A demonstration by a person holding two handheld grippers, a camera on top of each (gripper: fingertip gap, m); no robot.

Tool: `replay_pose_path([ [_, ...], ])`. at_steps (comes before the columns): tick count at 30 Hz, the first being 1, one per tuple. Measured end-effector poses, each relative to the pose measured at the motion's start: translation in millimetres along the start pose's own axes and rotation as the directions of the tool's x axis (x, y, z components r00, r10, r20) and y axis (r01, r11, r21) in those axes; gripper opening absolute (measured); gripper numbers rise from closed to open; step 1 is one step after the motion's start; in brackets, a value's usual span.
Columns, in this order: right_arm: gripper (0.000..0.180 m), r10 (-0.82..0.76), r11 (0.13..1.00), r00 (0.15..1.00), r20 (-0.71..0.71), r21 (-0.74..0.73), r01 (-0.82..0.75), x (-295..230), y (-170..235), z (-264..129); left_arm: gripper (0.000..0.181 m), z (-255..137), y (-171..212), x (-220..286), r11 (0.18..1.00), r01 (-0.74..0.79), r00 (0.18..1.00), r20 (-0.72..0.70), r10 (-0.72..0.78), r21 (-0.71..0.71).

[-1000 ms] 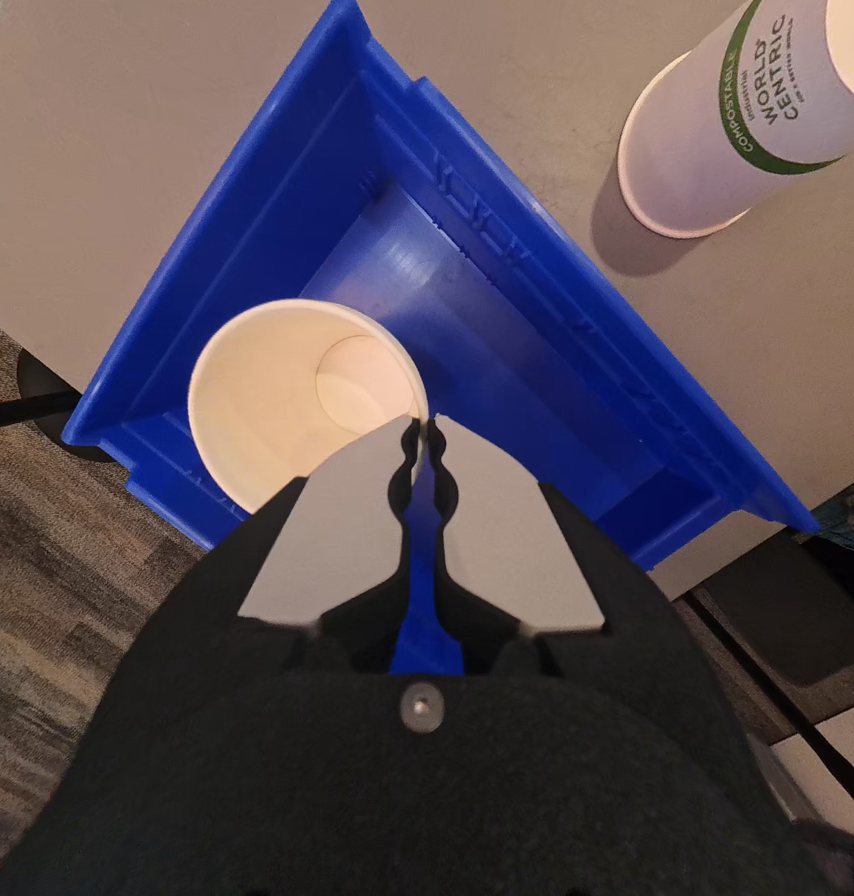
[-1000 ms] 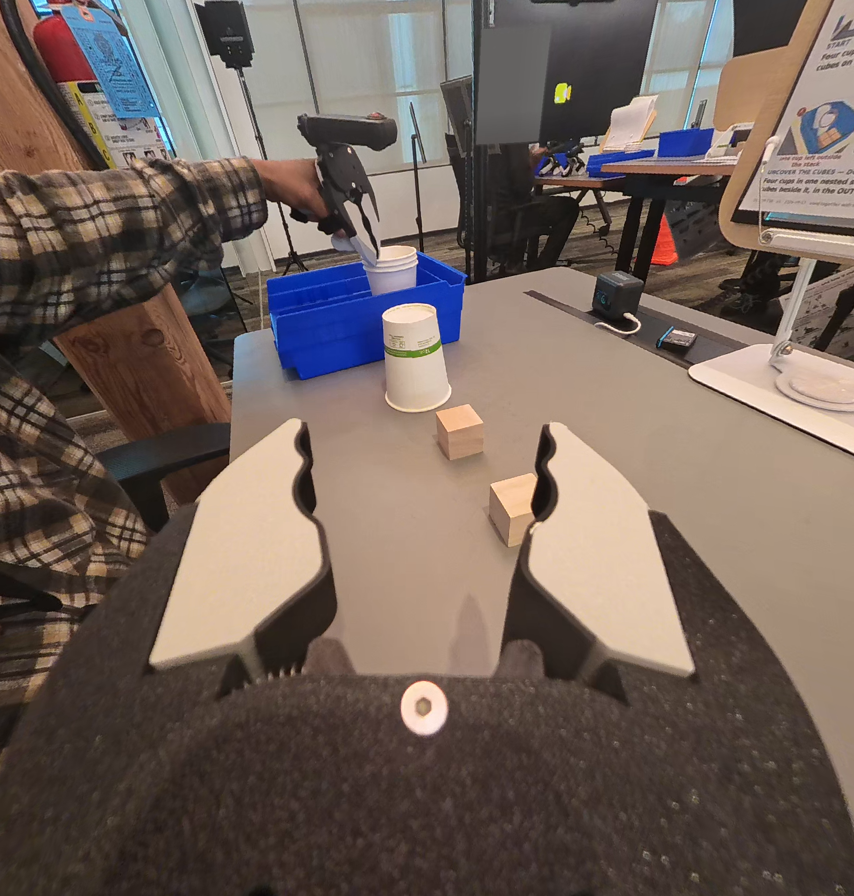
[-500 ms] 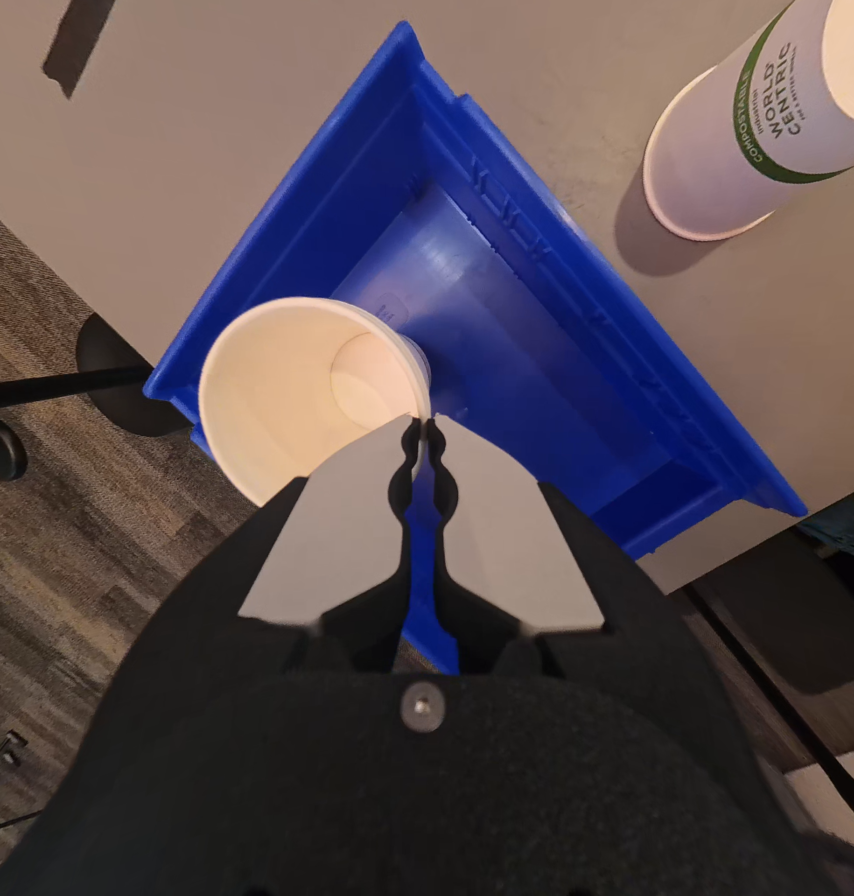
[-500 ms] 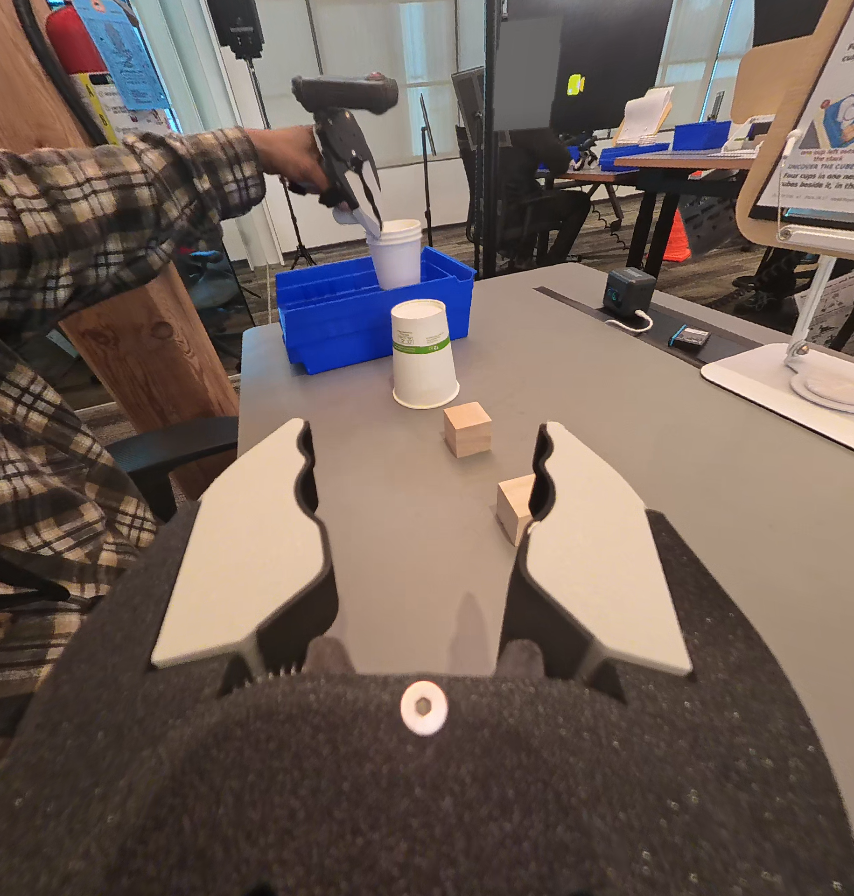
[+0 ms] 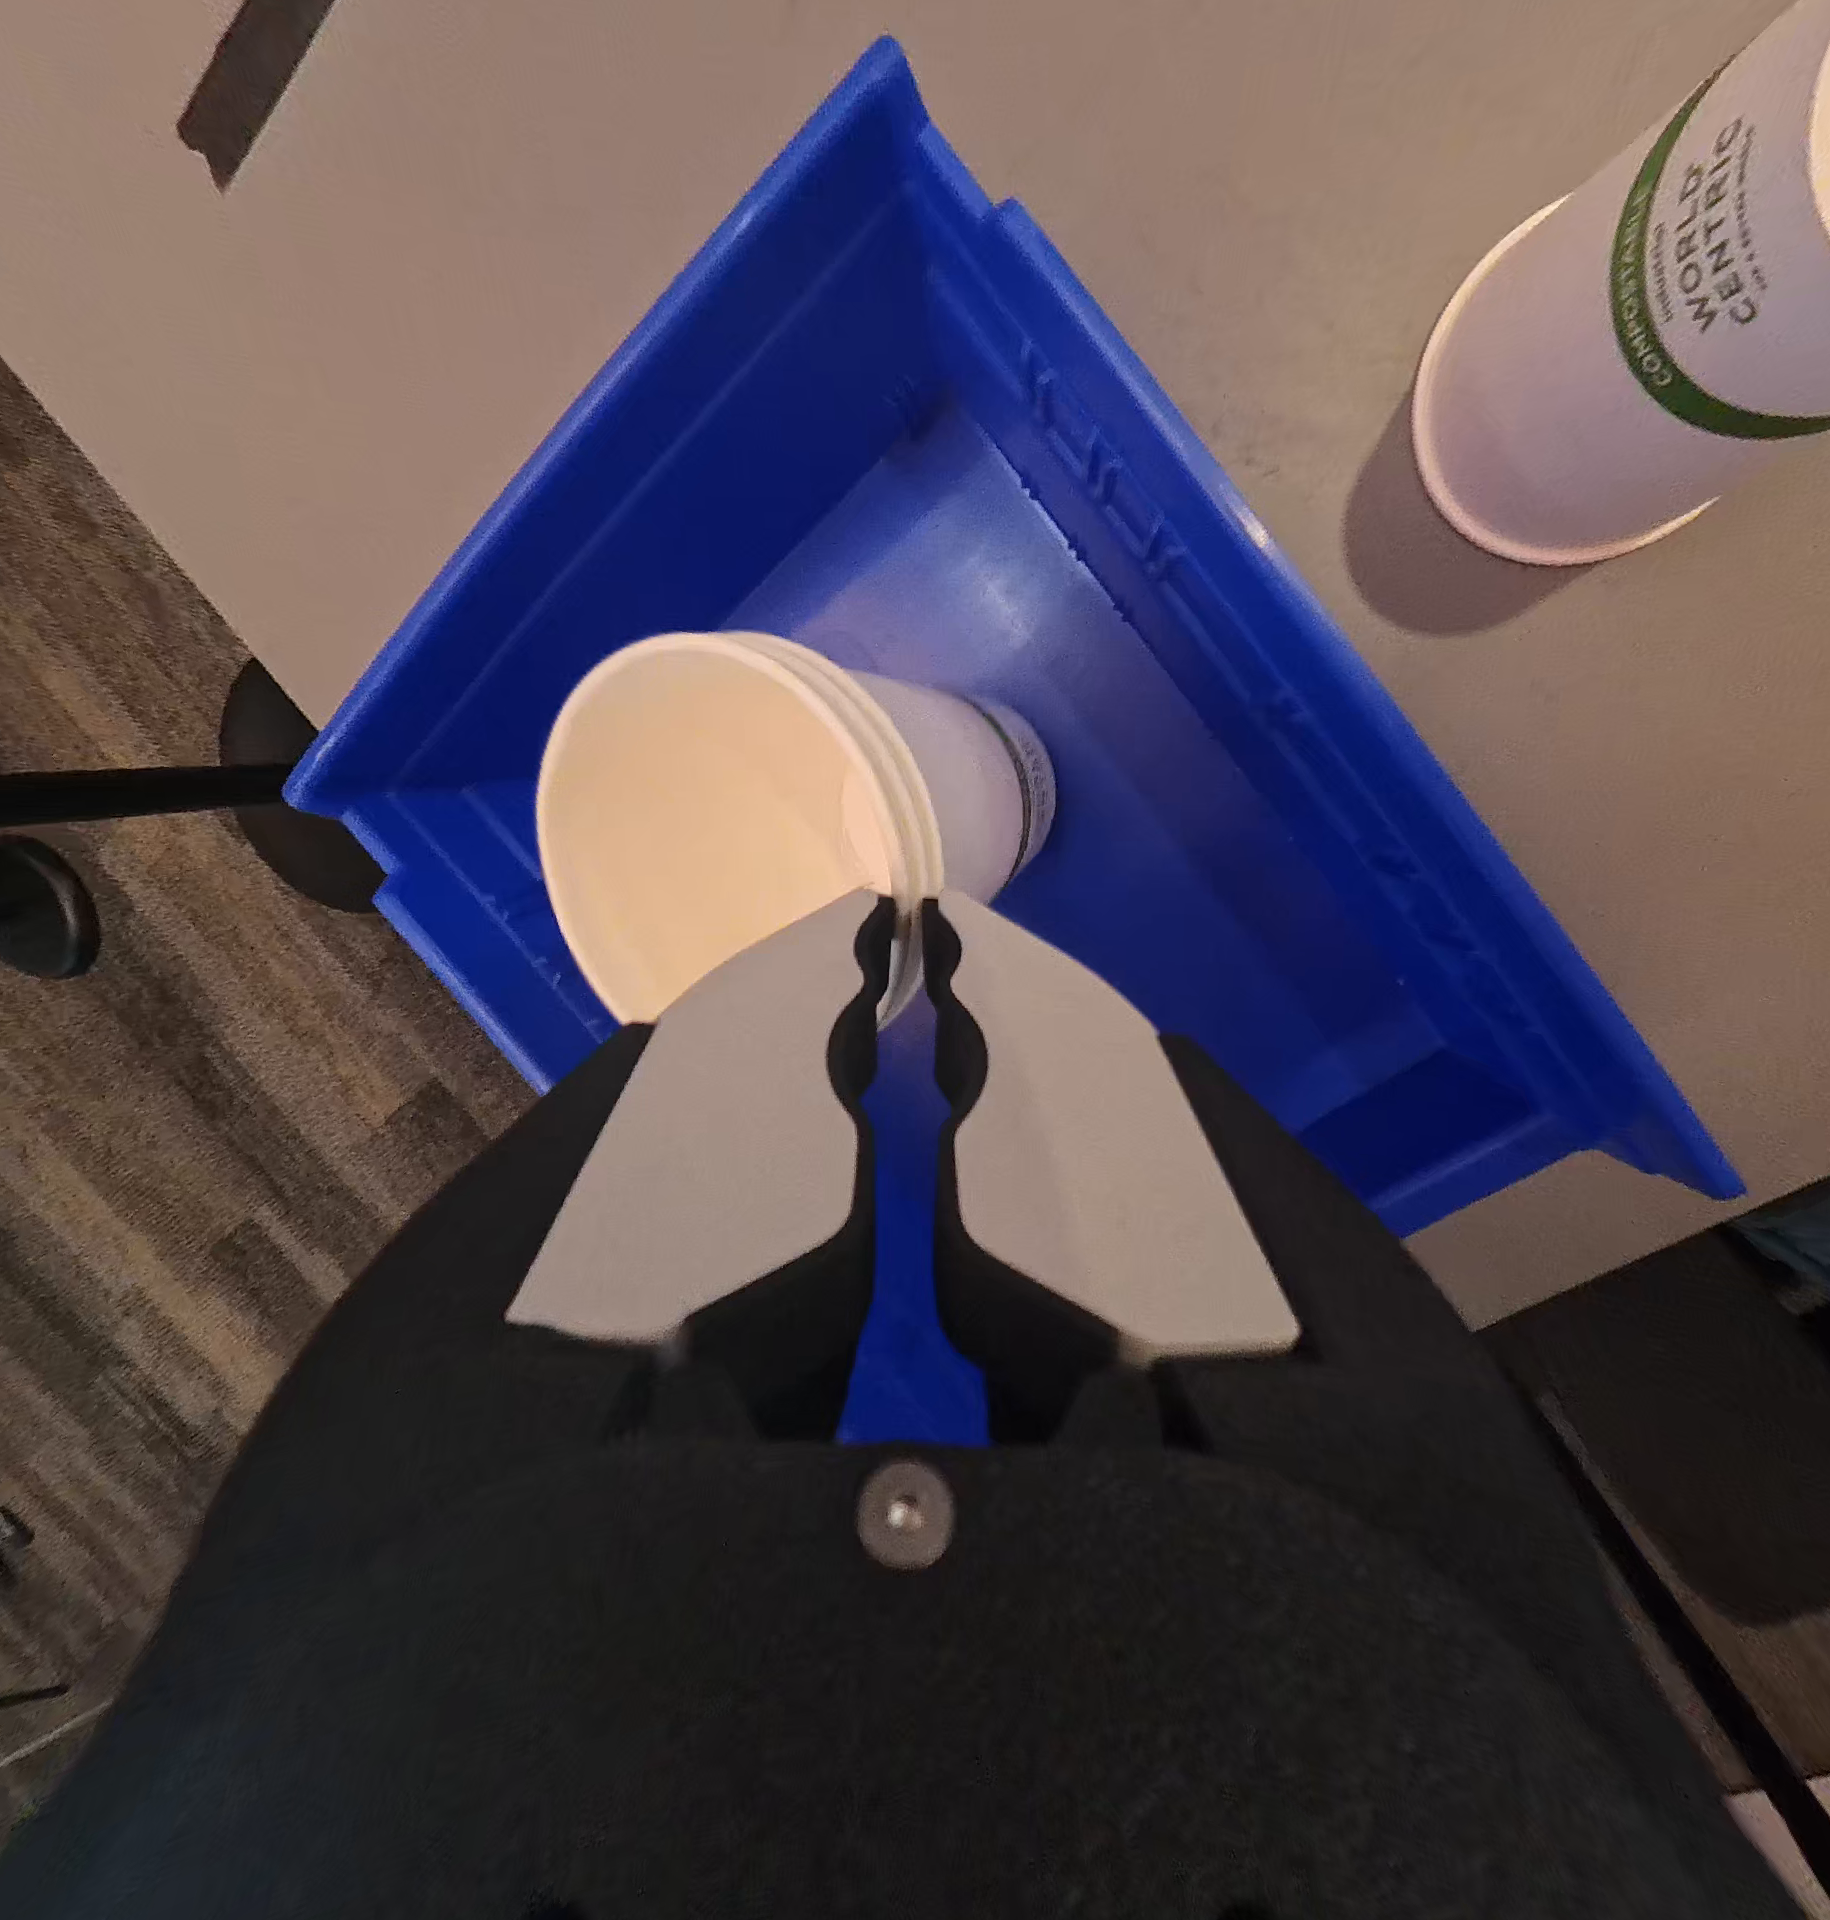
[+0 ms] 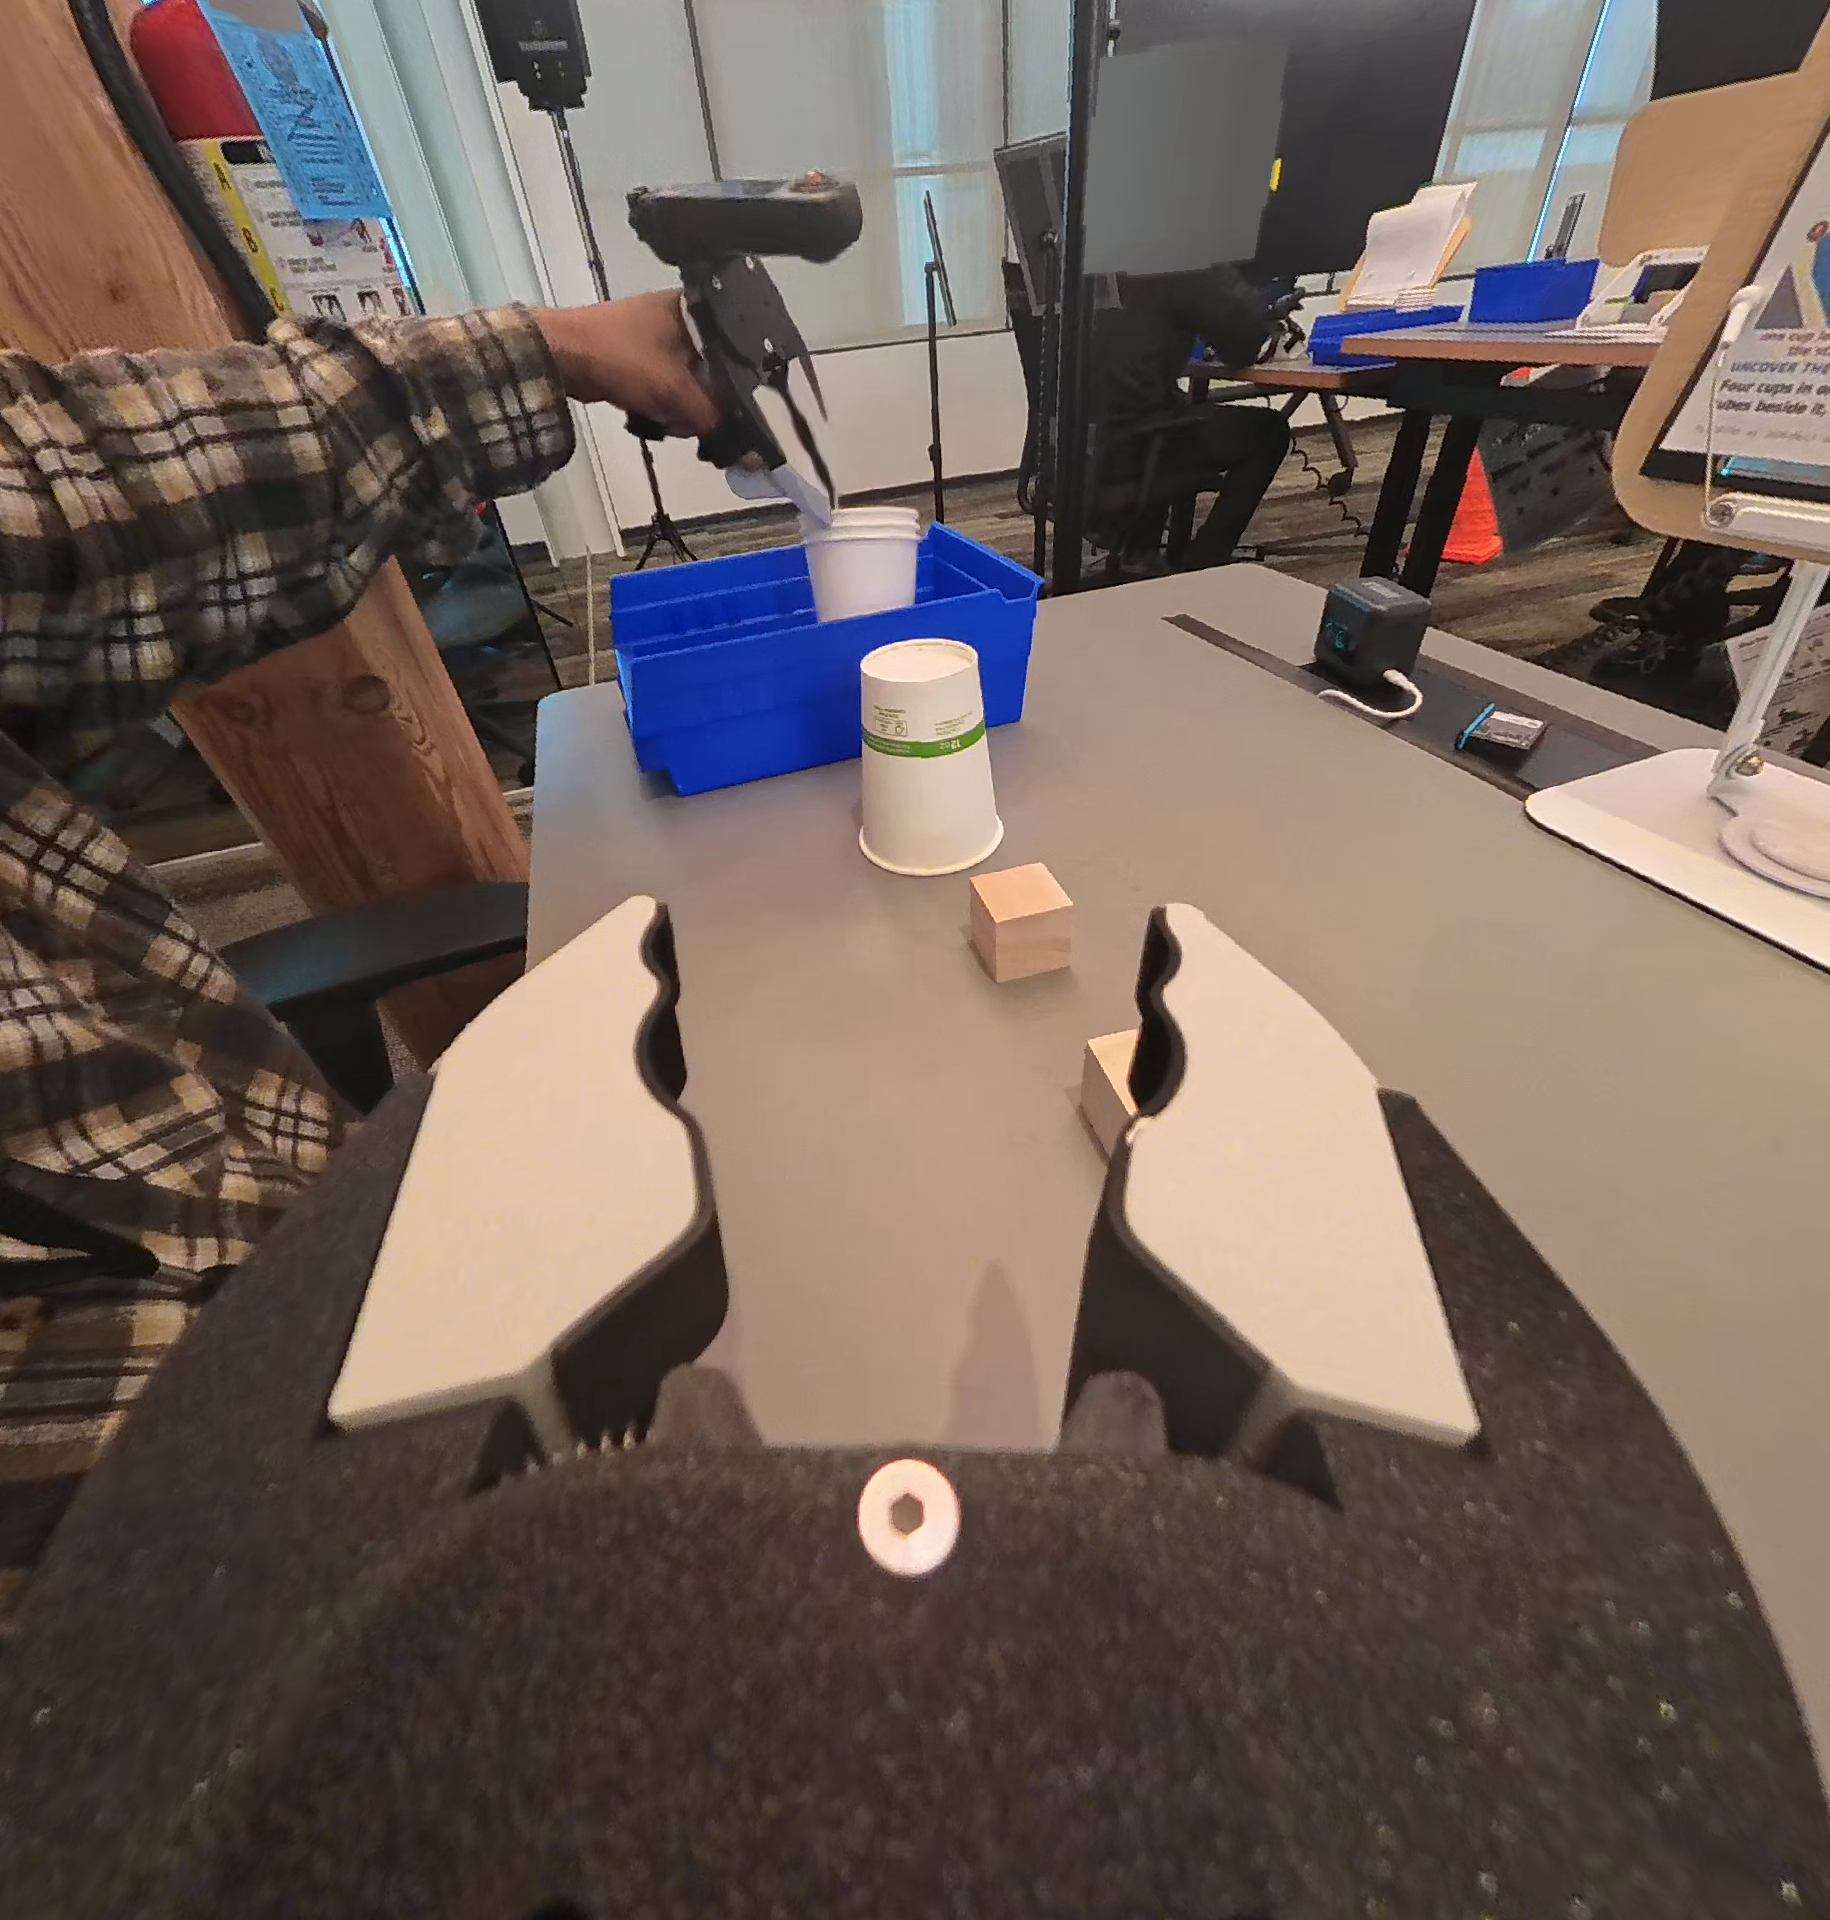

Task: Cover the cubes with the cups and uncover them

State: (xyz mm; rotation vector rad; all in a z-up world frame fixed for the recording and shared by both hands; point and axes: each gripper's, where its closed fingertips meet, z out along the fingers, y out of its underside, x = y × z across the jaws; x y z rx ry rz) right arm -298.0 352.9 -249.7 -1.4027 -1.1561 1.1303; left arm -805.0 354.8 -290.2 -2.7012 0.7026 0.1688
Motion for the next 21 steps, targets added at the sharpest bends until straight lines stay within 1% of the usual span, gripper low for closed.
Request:
replay_pose_path([
  [2, 0.083, -0.003, 1.000, 1.000, 0.003, -0.001, 0.003, -1, 0, 1, 0.005, -1, 4, 1, 1.000, -0.009, 1.000, 0.012, 0.009, -0.023],
  [6, 0.082, -0.004, 1.000, 1.000, 0.010, -0.008, 0.004, -2, 1, 2, 0.004, -7, 4, 2, 1.000, -0.018, 0.999, 0.047, 0.019, -0.021],
  [10, 0.081, -0.007, 1.000, 1.000, 0.016, -0.009, 0.008, -4, 1, 3, 0.003, -14, 5, 0, 0.998, -0.039, 0.993, 0.108, 0.044, -0.045],
  [21, 0.081, -0.016, 1.000, 1.000, 0.019, -0.002, 0.016, -7, -1, 3, 0.003, -26, -5, 0, 0.997, -0.071, 0.967, 0.243, 0.077, -0.031],
])
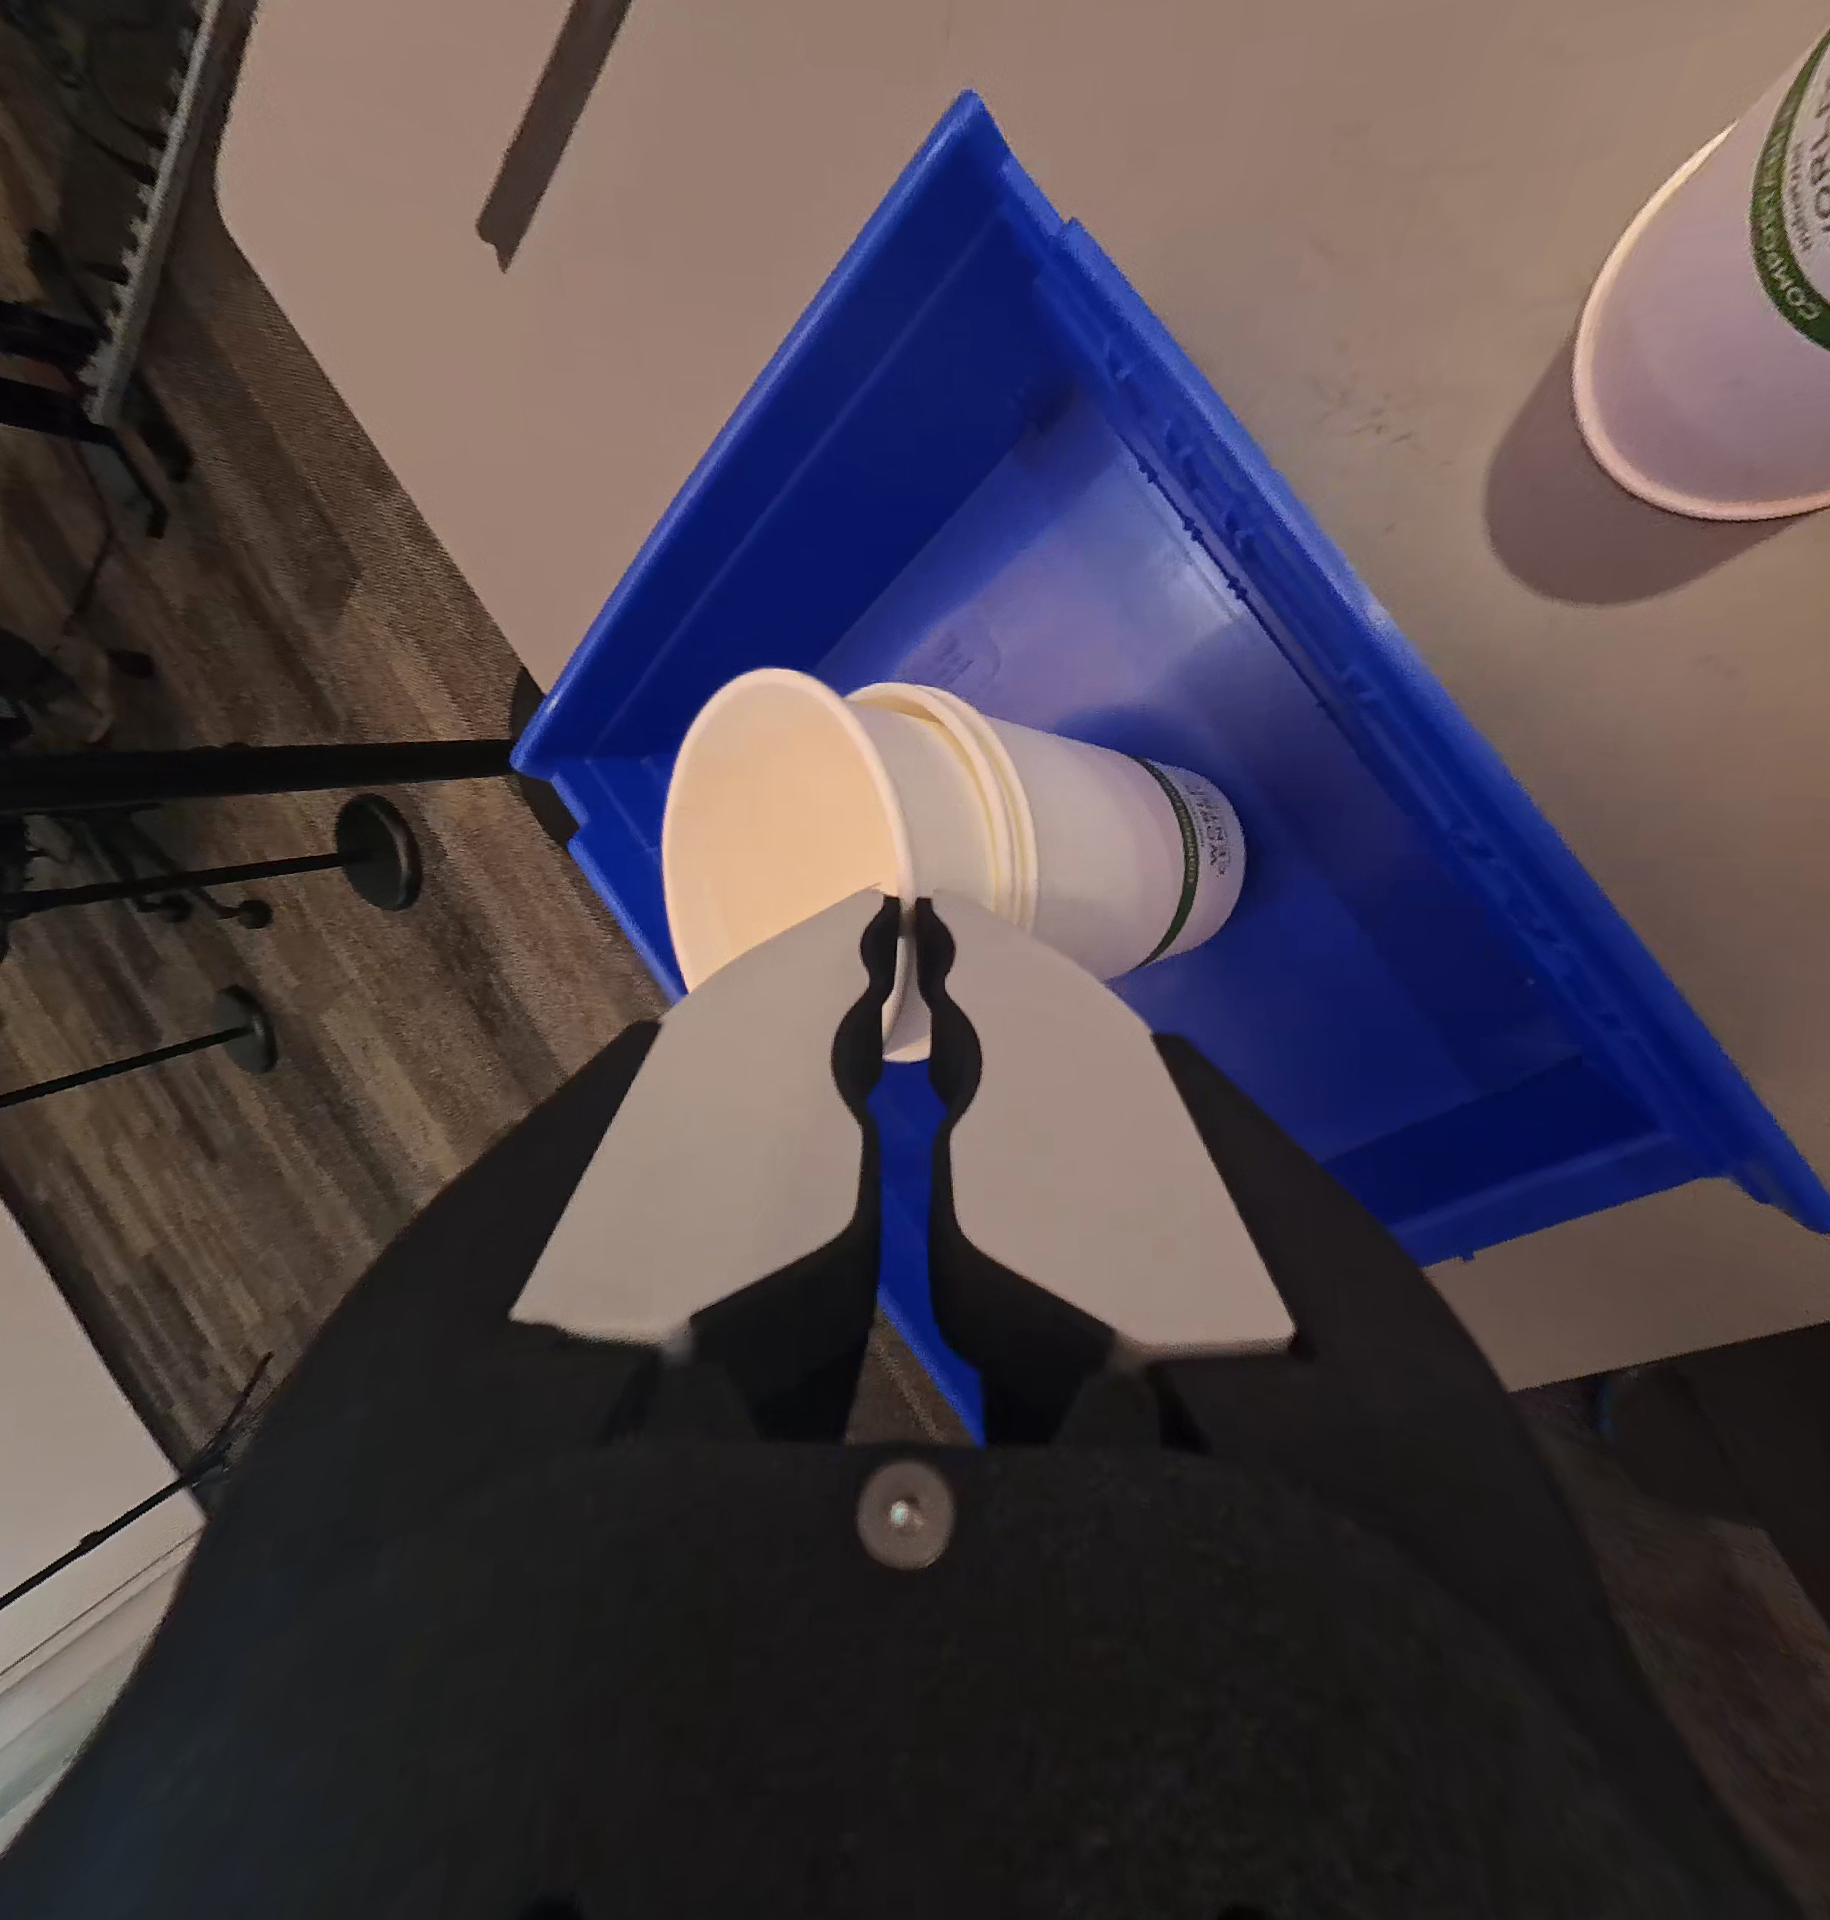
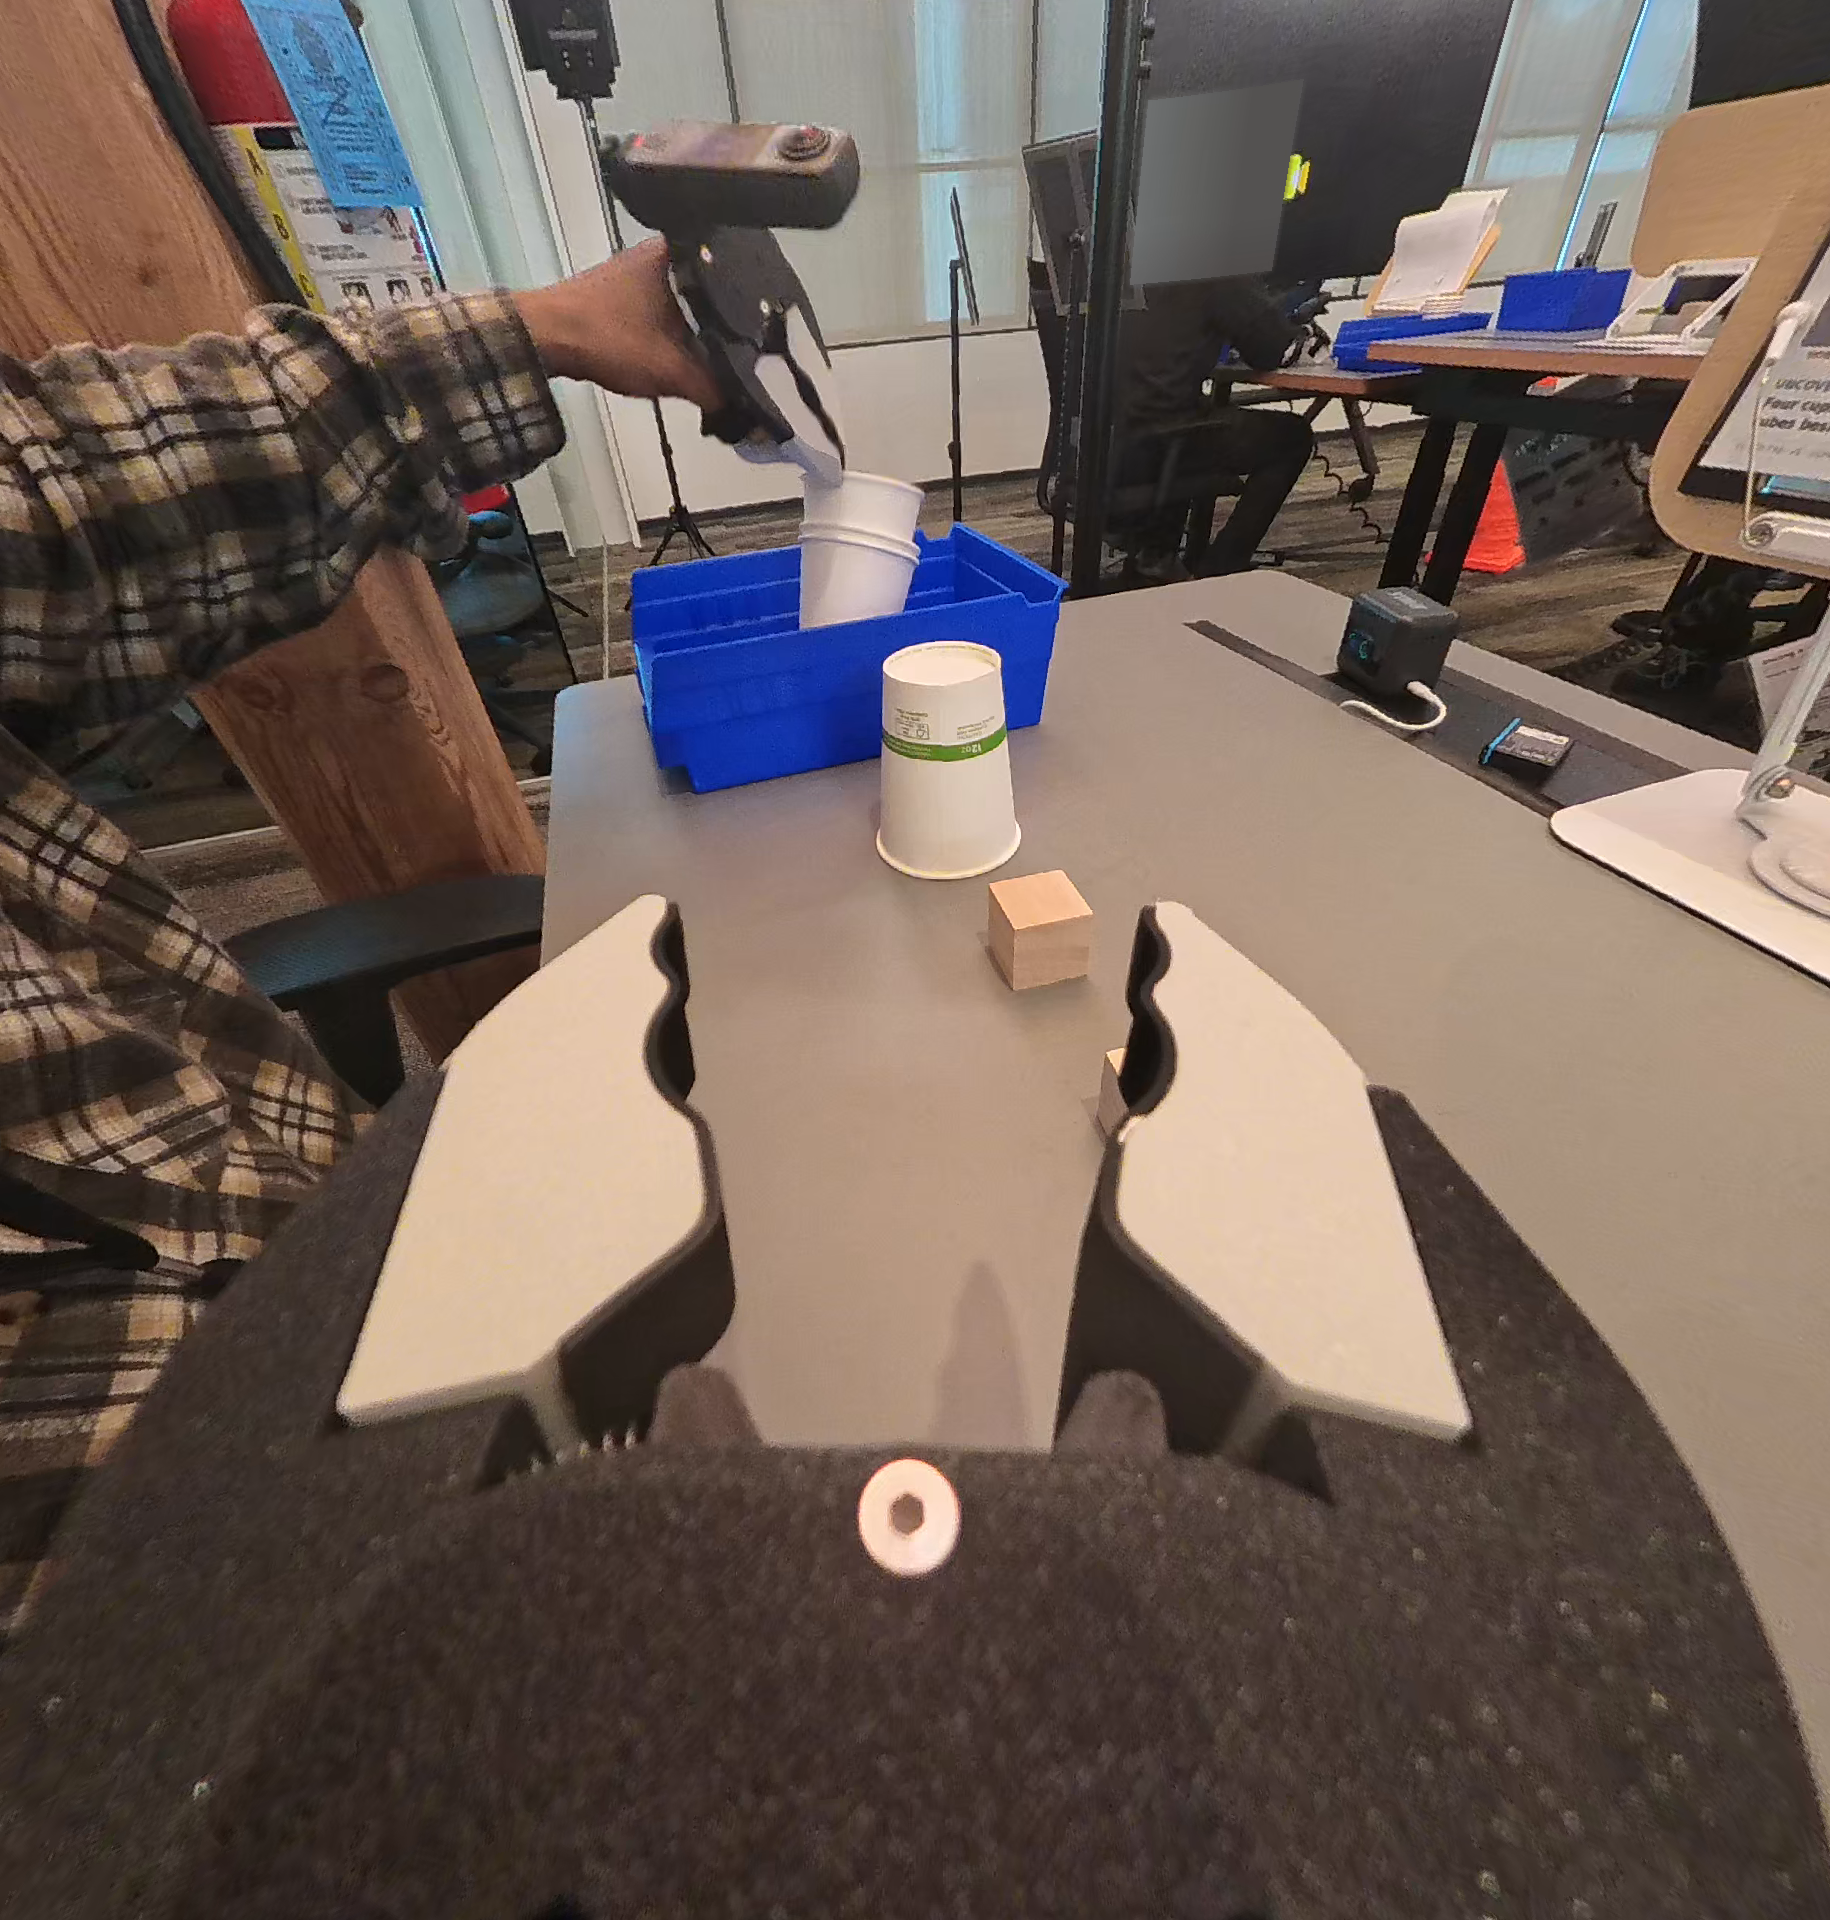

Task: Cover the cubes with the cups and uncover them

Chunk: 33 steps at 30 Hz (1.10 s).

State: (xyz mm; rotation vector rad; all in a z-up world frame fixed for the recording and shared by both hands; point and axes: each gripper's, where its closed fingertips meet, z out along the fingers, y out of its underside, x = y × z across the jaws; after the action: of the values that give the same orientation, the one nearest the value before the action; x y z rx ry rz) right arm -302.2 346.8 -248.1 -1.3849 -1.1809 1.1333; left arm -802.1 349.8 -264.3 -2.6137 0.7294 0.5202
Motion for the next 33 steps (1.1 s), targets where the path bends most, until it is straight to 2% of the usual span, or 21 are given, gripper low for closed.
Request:
replay_pose_path([
  [8, 0.081, -0.008, 1.000, 1.000, 0.010, -0.006, 0.009, -3, 0, 2, 0.002, -24, -5, -5, 1.000, -0.024, 0.995, 0.095, 0.023, 0.012],
  [33, 0.081, -0.013, 1.000, 1.000, 0.024, -0.002, 0.013, -7, -1, 4, 0.002, -101, -19, -30, 0.991, 0.040, 0.978, 0.200, -0.065, 0.129],
])
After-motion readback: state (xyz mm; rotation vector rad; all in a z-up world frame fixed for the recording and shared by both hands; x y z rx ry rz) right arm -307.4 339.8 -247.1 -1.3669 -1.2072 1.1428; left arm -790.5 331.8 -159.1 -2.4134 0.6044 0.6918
